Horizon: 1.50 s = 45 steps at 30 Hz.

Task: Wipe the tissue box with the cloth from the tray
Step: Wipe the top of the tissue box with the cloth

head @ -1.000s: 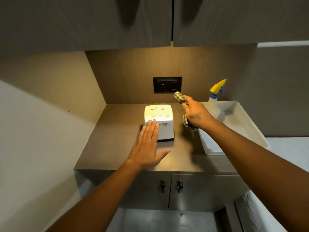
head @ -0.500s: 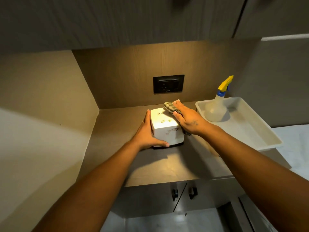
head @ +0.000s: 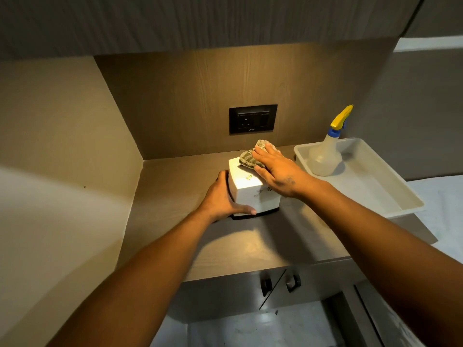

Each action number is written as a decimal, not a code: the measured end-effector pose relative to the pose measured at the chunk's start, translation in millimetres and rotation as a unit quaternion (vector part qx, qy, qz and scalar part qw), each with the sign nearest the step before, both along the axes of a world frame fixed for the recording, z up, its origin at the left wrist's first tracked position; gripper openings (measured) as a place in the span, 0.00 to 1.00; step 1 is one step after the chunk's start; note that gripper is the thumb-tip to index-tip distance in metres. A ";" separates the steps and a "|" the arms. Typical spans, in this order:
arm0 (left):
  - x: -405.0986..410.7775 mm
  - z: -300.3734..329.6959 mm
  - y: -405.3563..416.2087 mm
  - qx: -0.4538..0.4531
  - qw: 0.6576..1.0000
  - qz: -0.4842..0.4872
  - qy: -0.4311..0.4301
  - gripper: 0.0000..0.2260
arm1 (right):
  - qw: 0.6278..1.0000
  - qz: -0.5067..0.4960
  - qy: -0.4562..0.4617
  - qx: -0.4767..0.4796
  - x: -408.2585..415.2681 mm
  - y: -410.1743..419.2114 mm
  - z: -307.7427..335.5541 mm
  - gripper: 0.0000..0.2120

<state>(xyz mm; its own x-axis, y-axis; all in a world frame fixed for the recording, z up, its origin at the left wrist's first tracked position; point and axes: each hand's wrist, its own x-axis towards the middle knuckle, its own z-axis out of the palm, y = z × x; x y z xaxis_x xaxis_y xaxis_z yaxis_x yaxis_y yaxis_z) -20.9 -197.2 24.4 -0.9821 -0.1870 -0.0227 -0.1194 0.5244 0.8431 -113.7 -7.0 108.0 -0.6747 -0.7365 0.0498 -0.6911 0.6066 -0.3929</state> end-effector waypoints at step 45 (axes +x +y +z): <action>0.3 -7.7 10.8 -0.019 0.998 0.037 0.038 0.50 | 0.993 0.085 0.077 0.029 26.3 -34.3 9.8 0.24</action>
<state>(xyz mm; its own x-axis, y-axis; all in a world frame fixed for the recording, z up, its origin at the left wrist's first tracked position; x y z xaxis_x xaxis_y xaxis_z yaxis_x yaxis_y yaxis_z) -20.7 -186.4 16.7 -0.9643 -0.2579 0.0606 -0.0946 0.5489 0.8306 -87.5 -41.3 117.8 -0.5273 -0.8440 0.0976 -0.8351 0.4936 -0.2429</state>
